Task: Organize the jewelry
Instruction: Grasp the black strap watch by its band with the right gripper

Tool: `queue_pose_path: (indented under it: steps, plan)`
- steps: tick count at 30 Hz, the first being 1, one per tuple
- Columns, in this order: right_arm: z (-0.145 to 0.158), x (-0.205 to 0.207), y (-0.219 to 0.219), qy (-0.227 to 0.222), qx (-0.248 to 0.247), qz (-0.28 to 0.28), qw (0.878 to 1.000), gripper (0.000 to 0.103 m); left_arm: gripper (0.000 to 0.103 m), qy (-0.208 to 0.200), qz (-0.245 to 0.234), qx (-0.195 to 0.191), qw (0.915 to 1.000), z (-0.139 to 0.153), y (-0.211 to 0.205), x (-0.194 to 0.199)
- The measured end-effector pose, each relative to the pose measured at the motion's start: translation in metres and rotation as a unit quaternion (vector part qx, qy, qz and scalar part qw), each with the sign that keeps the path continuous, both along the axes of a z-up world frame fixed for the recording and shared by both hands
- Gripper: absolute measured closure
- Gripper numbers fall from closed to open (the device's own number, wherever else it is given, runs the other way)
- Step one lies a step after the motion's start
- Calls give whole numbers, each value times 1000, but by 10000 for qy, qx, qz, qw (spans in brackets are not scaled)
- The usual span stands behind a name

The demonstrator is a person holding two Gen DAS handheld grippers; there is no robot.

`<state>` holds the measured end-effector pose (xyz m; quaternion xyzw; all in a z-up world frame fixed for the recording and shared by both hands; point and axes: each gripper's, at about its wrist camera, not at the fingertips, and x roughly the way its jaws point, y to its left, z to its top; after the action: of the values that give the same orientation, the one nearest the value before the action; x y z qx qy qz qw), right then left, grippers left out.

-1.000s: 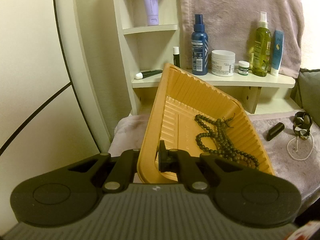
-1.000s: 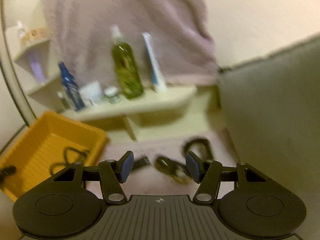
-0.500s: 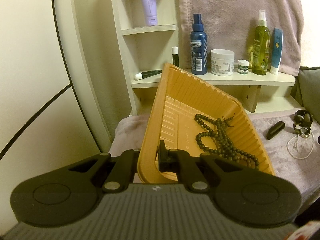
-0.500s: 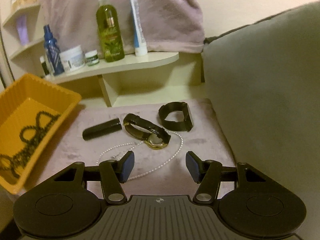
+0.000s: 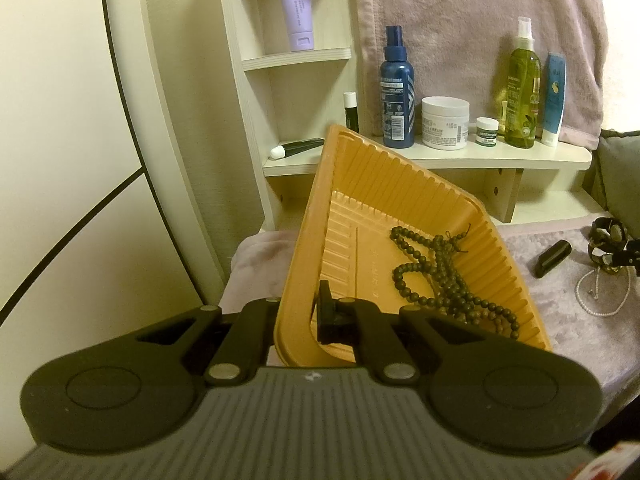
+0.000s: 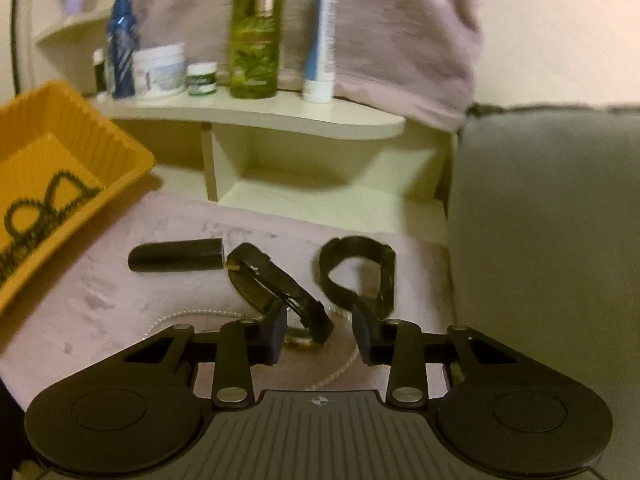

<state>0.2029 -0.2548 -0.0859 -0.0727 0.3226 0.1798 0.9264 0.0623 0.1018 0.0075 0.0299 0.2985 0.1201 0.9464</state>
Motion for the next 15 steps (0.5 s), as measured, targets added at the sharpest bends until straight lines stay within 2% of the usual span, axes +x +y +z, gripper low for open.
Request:
queue_pose_path:
  steps: [2,4,7,11,15]
  plan:
    - [-3,4,6,-27,-203,134,9997,70,99,5,0,2,10000,0,0,0]
    - [-6,7,9,9,-311,215,9993,82,99,11,-2,4,10000,0,0,0]
    - [-3,6,9,15,-255,138,9996,88,99,11,-3,7,10000,0,0,0]
    - [9,2,0,298,295,85,9991,91,99,10,-4,6,10000,0,0,0]
    - [15,2,-14,796,1065,-86,9911,93,99,8,-2,0,10000,1,0,0]
